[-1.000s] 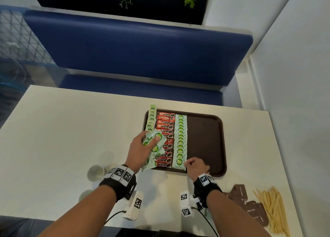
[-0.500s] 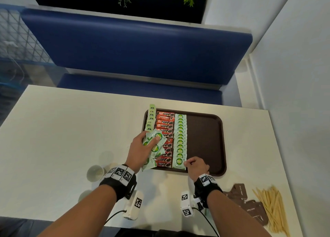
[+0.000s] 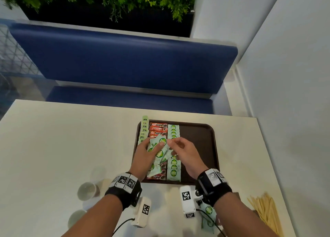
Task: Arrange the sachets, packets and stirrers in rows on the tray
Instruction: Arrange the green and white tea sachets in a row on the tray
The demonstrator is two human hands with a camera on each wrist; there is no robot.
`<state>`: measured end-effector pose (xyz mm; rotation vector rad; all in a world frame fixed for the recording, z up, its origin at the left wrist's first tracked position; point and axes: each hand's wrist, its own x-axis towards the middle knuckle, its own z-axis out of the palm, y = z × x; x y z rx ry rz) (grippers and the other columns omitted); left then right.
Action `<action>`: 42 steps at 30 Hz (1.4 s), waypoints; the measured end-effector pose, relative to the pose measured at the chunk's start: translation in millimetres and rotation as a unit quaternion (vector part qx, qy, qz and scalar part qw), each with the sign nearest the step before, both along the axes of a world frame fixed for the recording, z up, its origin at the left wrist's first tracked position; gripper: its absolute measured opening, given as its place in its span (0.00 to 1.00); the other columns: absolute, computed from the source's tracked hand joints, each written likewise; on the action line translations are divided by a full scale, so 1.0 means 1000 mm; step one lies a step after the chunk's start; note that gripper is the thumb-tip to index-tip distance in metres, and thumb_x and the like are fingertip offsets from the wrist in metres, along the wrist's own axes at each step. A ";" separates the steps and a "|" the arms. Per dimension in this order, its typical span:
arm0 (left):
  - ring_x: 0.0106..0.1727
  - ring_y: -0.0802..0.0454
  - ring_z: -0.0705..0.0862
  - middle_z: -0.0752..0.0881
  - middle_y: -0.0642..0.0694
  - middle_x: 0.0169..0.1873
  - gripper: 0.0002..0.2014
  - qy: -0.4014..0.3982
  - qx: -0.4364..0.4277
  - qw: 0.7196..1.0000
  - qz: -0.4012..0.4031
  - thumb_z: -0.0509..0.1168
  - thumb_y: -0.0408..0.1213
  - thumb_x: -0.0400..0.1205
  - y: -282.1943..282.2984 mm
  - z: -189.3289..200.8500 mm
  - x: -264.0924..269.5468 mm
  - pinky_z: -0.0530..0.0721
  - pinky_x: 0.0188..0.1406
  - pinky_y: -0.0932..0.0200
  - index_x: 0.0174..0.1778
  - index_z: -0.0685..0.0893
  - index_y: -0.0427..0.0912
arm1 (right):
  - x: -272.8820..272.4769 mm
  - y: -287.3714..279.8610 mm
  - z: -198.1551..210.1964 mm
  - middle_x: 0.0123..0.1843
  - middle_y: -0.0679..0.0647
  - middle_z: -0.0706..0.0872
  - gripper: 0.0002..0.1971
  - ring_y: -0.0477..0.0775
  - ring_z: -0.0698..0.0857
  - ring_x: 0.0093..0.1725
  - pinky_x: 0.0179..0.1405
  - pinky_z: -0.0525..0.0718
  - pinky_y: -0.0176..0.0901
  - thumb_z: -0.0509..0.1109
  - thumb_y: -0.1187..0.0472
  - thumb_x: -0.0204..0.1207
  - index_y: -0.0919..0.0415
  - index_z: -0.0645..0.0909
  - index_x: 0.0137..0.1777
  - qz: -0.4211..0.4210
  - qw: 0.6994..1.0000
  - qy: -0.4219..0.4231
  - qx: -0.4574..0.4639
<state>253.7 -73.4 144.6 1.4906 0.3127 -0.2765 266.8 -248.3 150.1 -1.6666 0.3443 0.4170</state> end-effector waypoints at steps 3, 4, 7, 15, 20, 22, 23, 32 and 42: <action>0.56 0.55 0.96 0.96 0.53 0.56 0.11 -0.023 -0.005 1.000 0.003 0.74 0.41 0.89 -0.011 0.006 0.008 0.93 0.51 0.61 0.66 0.90 0.48 | 0.011 -0.002 0.010 0.52 0.59 0.93 0.13 0.47 0.88 0.43 0.43 0.85 0.42 0.83 0.49 0.78 0.53 0.89 0.58 -0.009 1.000 0.002 0.012; 0.56 0.55 0.95 0.96 0.52 0.56 0.10 -0.029 -0.005 1.000 0.005 0.73 0.41 0.89 -0.013 0.007 0.011 0.93 0.52 0.60 0.66 0.90 0.48 | 0.013 -0.004 0.010 0.53 0.60 0.93 0.12 0.49 0.88 0.44 0.45 0.86 0.42 0.82 0.53 0.79 0.55 0.89 0.59 -0.027 0.999 0.008 0.027; 0.55 0.48 0.96 0.97 0.48 0.55 0.10 -0.027 -0.027 0.999 0.019 0.72 0.39 0.90 -0.016 0.011 0.018 0.95 0.51 0.55 0.66 0.90 0.45 | 0.021 -0.013 0.010 0.55 0.65 0.93 0.08 0.51 0.89 0.46 0.46 0.87 0.44 0.79 0.61 0.82 0.60 0.90 0.58 -0.077 0.994 0.019 0.071; 0.54 0.40 0.97 0.97 0.42 0.53 0.08 0.009 -0.044 0.999 0.008 0.72 0.38 0.90 -0.011 0.010 0.029 0.94 0.60 0.33 0.64 0.89 0.43 | 0.033 -0.027 0.011 0.54 0.58 0.95 0.07 0.57 0.93 0.50 0.56 0.92 0.54 0.77 0.63 0.83 0.60 0.88 0.59 -0.059 0.997 -0.012 0.051; 0.54 0.41 0.97 0.97 0.43 0.54 0.08 0.001 -0.012 1.000 0.003 0.72 0.38 0.90 -0.010 0.005 0.032 0.93 0.61 0.30 0.63 0.90 0.45 | 0.028 -0.029 0.001 0.55 0.54 0.95 0.12 0.58 0.94 0.56 0.59 0.94 0.53 0.80 0.60 0.81 0.57 0.88 0.63 -0.051 0.998 -0.022 0.038; 0.55 0.42 0.97 0.97 0.45 0.55 0.08 -0.008 0.003 1.000 0.010 0.72 0.39 0.90 -0.011 0.000 0.032 0.93 0.61 0.30 0.63 0.90 0.46 | 0.024 -0.030 -0.004 0.55 0.59 0.95 0.12 0.59 0.94 0.54 0.60 0.93 0.53 0.80 0.61 0.81 0.59 0.89 0.62 -0.074 0.995 0.011 0.060; 0.56 0.43 0.97 0.97 0.46 0.55 0.08 -0.009 0.012 1.000 0.013 0.72 0.39 0.90 -0.013 0.000 0.031 0.93 0.61 0.31 0.64 0.90 0.46 | 0.023 -0.031 -0.007 0.55 0.61 0.95 0.09 0.58 0.94 0.52 0.59 0.93 0.52 0.79 0.61 0.82 0.60 0.90 0.60 -0.073 0.995 0.024 0.063; 0.55 0.48 0.96 0.96 0.50 0.55 0.15 0.040 0.058 0.996 0.050 0.76 0.52 0.86 -0.003 -0.029 0.033 0.94 0.60 0.36 0.65 0.90 0.50 | 0.088 -0.058 -0.058 0.51 0.48 0.92 0.05 0.42 0.84 0.46 0.46 0.78 0.37 0.76 0.60 0.85 0.58 0.91 0.56 -0.127 0.988 0.064 -0.069; 0.48 0.40 0.98 0.98 0.44 0.49 0.08 0.083 0.038 0.992 0.087 0.74 0.40 0.89 0.016 -0.038 0.037 0.95 0.53 0.35 0.62 0.90 0.44 | 0.183 -0.059 -0.155 0.64 0.53 0.93 0.10 0.67 0.84 0.69 0.73 0.82 0.56 0.74 0.50 0.85 0.51 0.93 0.60 -0.028 0.954 0.064 -0.292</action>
